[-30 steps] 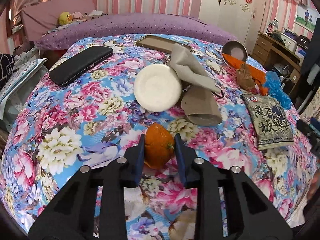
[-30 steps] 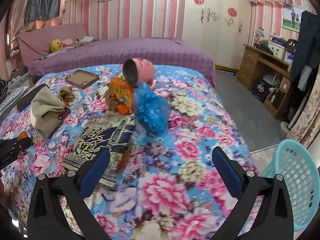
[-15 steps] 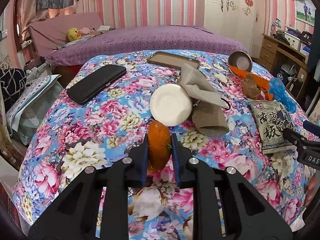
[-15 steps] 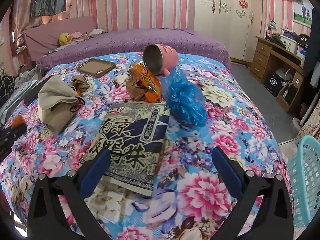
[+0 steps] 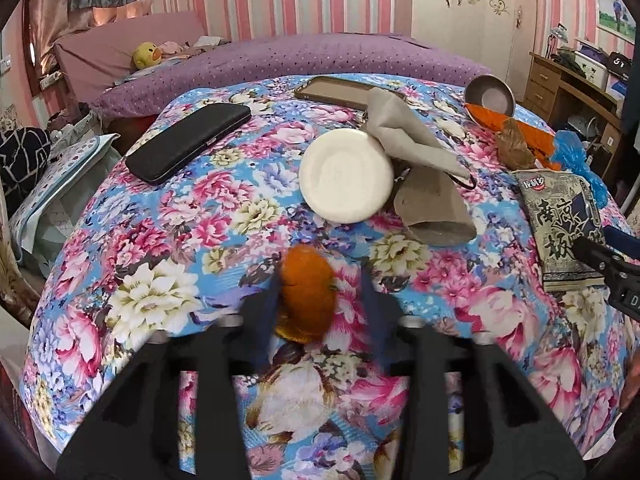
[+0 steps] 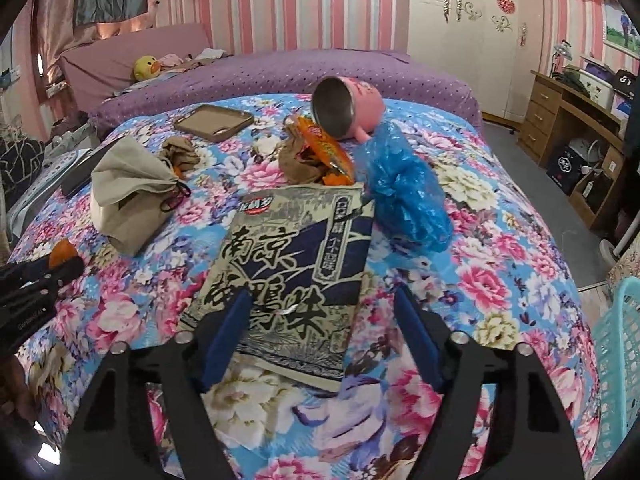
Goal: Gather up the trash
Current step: 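Grasp the printed snack package with the right tool while the left tool grasps the orange fruit, then carry the package and orange to the blue basket and open both tools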
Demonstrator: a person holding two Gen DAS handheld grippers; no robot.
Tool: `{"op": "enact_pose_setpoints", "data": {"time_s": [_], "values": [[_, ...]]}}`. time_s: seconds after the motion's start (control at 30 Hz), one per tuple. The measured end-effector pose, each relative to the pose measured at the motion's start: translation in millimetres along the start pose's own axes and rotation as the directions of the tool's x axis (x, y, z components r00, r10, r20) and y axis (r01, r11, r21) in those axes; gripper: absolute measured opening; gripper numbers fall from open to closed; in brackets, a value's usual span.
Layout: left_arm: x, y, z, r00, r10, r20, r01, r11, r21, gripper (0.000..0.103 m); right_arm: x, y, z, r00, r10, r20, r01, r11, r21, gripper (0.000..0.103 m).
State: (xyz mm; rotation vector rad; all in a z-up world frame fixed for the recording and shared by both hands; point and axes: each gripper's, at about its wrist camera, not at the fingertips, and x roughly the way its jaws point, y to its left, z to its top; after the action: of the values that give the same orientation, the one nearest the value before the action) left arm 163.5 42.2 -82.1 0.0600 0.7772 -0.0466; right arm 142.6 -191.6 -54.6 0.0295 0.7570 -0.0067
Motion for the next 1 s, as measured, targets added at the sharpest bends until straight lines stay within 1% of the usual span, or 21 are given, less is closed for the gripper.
{"op": "enact_pose_setpoints", "data": {"time_s": [0.03,0.07,0.1,0.17,0.2,0.23,0.27,0.3,0.37,0.4,0.43,0.47,0.5,0.57,0.6,0.7,0.77,0.9,1.0], "values": [[-2.1,-0.2,-0.8,1.000,0.021,0.008,-0.021,1.000,0.000,0.072,0.2,0.3,-0.2,1.000,0.011,-0.003,-0.011,1.000,-0.001,0.066],[-5.4,0.3,-1.5,0.999,0.033,0.022,-0.033,0.999,-0.002,0.081,0.3,0.4,-0.8,1.000,0.026,-0.009,-0.026,1.000,-0.002,0.060],[-7.3,1.0,-1.6,0.999,0.032,0.031,-0.032,0.999,-0.003,0.082,0.9,0.9,-1.1,0.999,0.039,-0.013,-0.039,0.999,-0.004,0.052],[-7.5,3.1,-2.0,0.999,0.027,0.029,-0.027,1.000,-0.005,0.082,1.3,3.2,-1.6,0.999,0.048,-0.016,-0.048,0.999,-0.011,0.049],[-4.3,6.1,-2.4,1.000,0.016,0.009,-0.016,1.000,-0.018,0.082,0.5,3.8,-1.2,0.999,0.048,-0.011,-0.048,0.999,-0.020,0.040],[-2.9,8.3,-2.3,1.000,0.005,0.000,-0.005,1.000,-0.030,0.082,-0.2,3.2,-0.8,0.998,0.054,-0.007,-0.055,0.998,-0.025,0.035],[-1.9,11.1,-2.1,1.000,-0.009,-0.007,0.009,0.999,-0.044,0.077,-1.3,1.8,-0.8,0.998,0.063,-0.001,-0.063,0.998,-0.024,0.029],[-1.6,13.8,-2.0,1.000,-0.021,-0.009,0.020,0.998,-0.058,0.073,-3.3,-1.8,-0.3,0.997,0.077,0.006,-0.076,0.997,-0.018,0.026],[1.2,14.8,-2.0,0.999,-0.023,-0.024,0.021,0.998,-0.056,0.050,-5.9,-7.2,-0.1,0.995,0.098,0.014,-0.098,0.995,-0.009,0.024],[1.9,13.4,-1.9,1.000,-0.016,-0.026,0.015,0.999,-0.043,0.042,-7.3,-10.4,-0.4,0.994,0.107,0.017,-0.107,0.994,-0.005,0.024],[1.3,12.7,-1.3,1.000,-0.018,-0.025,0.017,0.999,-0.036,0.027,-9.0,-13.4,-0.8,0.993,0.113,0.021,-0.113,0.994,-0.003,0.023],[-0.4,12.4,-0.1,0.999,-0.024,-0.021,0.023,0.999,-0.033,0.025,-10.5,-15.7,-0.9,0.993,0.118,0.026,-0.118,0.993,0.000,0.021],[-1.9,12.5,1.1,0.999,-0.029,-0.017,0.029,0.999,-0.038,0.023,-13.6,-19.2,-0.5,0.991,0.130,0.035,-0.130,0.992,0.006,0.017],[-8.7,12.4,5.2,0.999,-0.042,0.003,0.042,0.998,-0.047,0.021,-22.1,-25.9,0.7,0.988,0.145,0.060,-0.146,0.989,0.013,0.016],[-16.6,10.5,8.8,0.999,-0.039,0.030,0.040,0.998,-0.044,0.021,-28.7,-29.7,2.0,0.986,0.150,0.076,-0.151,0.988,0.006,0.015],[-31.8,1.6,17.8,0.996,-0.037,0.077,0.039,0.999,-0.033,0.021,-38.9,-38.2,4.7,0.980,0.171,0.097,-0.172,0.985,-0.004,0.011],[-41.6,-9.2,22.2,0.995,-0.028,0.100,0.029,1.000,-0.012,0.021,-45.6,-43.1,6.0,0.976,0.194,0.100,-0.193,0.981,-0.012,0.011],[-61.0,-35.7,29.3,0.990,-0.028,0.139,0.023,0.999,0.036,0.021,-67.8,-56.5,10.2,0.970,0.205,0.132,-0.201,0.979,-0.038,0.011],[-69.6,-49.2,33.3,0.989,-0.034,0.141,0.027,0.998,0.049,0.021,-79.8,-74.2,13.7,0.970,0.198,0.141,-0.195,0.980,-0.034,0.011]]}}
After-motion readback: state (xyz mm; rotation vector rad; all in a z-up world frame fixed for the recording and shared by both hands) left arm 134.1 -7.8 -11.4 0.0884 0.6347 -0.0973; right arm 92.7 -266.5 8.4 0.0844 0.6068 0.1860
